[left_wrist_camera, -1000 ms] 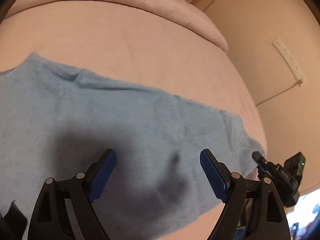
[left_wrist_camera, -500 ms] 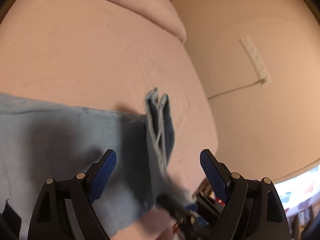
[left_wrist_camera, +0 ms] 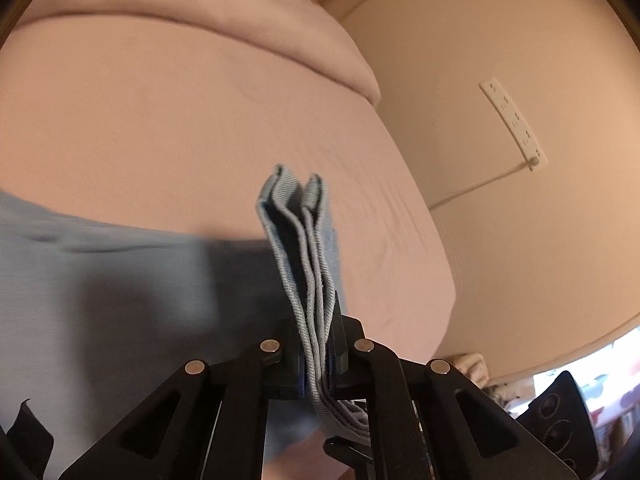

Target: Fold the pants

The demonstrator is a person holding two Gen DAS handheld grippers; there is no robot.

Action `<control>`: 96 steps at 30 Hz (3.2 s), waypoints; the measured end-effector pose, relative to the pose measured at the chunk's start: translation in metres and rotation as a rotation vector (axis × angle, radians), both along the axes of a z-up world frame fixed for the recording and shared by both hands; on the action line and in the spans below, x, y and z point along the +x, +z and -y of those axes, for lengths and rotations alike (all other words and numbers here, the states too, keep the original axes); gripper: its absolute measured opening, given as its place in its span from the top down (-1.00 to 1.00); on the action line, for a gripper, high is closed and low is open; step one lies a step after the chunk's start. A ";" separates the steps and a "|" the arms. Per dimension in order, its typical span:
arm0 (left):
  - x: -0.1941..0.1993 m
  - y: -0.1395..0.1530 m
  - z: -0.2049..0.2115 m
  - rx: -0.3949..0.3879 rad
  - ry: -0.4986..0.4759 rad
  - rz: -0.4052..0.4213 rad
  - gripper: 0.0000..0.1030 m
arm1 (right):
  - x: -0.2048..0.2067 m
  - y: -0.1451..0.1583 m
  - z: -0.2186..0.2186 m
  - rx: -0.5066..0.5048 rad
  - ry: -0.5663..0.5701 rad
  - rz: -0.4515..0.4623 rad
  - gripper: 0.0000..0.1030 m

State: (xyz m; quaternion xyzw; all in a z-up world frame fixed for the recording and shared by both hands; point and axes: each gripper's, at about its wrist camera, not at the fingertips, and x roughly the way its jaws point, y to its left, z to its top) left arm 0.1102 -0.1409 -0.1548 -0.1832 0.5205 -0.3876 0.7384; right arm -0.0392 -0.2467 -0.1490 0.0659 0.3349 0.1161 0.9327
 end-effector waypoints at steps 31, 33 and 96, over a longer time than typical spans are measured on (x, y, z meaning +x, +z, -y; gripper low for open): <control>-0.013 -0.037 -0.192 0.373 0.401 0.043 0.53 | 0.047 -0.040 -0.134 0.013 0.457 -0.228 0.32; -0.024 -0.027 -0.192 0.369 0.386 0.080 0.53 | 0.049 -0.021 -0.096 0.118 0.422 -0.205 0.33; -0.142 -0.100 -0.375 -0.176 0.938 -0.048 -0.52 | 0.057 -0.037 -0.133 -0.001 0.525 -0.295 0.16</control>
